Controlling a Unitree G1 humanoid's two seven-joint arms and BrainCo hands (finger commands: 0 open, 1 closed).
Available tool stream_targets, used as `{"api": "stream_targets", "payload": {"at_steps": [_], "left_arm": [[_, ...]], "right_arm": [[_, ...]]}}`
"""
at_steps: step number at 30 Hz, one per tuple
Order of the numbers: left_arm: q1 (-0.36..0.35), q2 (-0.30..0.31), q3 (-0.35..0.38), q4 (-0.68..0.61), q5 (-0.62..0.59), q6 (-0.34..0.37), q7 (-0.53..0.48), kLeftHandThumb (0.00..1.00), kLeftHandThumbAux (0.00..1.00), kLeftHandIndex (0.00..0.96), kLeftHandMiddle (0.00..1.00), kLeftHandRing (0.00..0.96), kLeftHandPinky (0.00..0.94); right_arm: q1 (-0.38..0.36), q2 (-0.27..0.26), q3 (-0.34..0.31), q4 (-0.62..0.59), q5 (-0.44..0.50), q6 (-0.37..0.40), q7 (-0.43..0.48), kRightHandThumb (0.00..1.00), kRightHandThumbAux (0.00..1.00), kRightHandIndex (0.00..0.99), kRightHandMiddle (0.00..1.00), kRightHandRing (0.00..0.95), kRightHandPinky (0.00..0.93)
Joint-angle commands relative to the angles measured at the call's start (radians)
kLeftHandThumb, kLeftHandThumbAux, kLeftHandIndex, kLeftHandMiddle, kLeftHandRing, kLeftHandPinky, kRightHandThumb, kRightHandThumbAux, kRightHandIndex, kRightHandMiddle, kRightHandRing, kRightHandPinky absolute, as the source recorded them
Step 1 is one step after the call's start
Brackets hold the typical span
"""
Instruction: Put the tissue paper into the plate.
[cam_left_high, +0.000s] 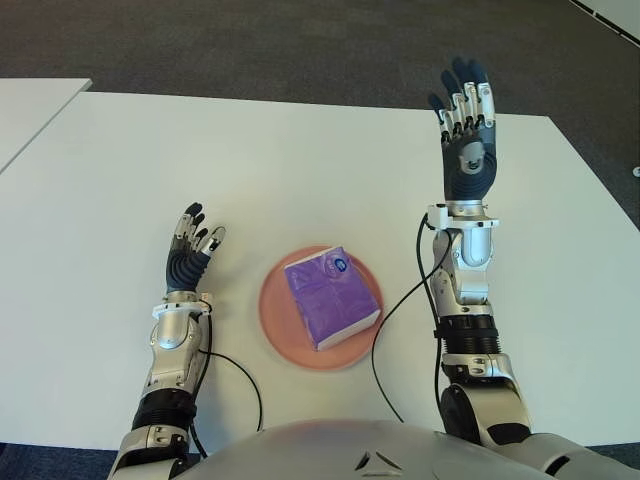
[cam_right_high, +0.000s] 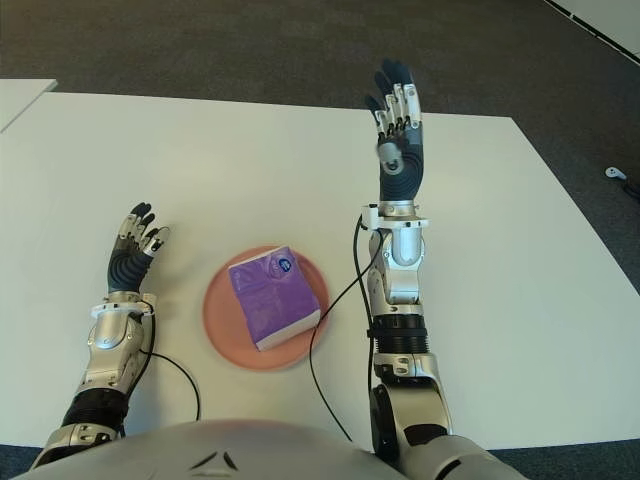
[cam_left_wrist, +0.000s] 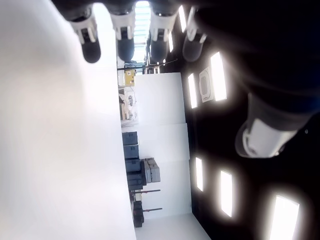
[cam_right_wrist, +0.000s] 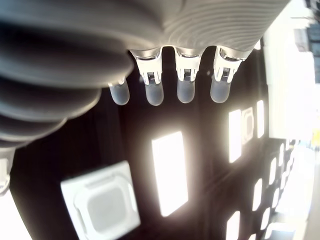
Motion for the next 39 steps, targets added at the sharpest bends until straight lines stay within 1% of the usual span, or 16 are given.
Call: {"api": "stream_targets", "payload": {"at_steps": [1, 5, 13, 39], "left_arm": [[0.035, -0.009, -0.003, 0.032, -0.008, 0.029, -0.011, 0.0, 0.564, 0.0, 0.0, 0.0, 0.0], [0.036, -0.008, -0.005, 0.031, -0.005, 0.023, -0.009, 0.0, 0.567, 0.0, 0.0, 0.0, 0.0], [0.033, -0.009, -0.009, 0.032, -0.006, 0.016, -0.01, 0.0, 0.572, 0.0, 0.0, 0.0, 0.0], [0.044, -0.004, -0.013, 0.017, 0.004, 0.029, -0.002, 0.0, 0.567, 0.0, 0.0, 0.0, 0.0]], "right_arm": [[0.069, -0.002, -0.049, -0.107, 0.03, 0.049, -0.026, 0.0, 0.397, 0.0, 0.0, 0.0, 0.0], [0.087, 0.002, -0.059, -0.149, 0.028, 0.077, -0.029, 0.0, 0.39, 0.0, 0.0, 0.0, 0.0], [0.099, 0.012, -0.063, -0.181, 0.021, 0.104, -0.029, 0.0, 0.388, 0.0, 0.0, 0.0, 0.0], [0.102, 0.021, -0.072, -0.197, 0.016, 0.119, -0.023, 0.0, 0.388, 0.0, 0.0, 0.0, 0.0]]}}
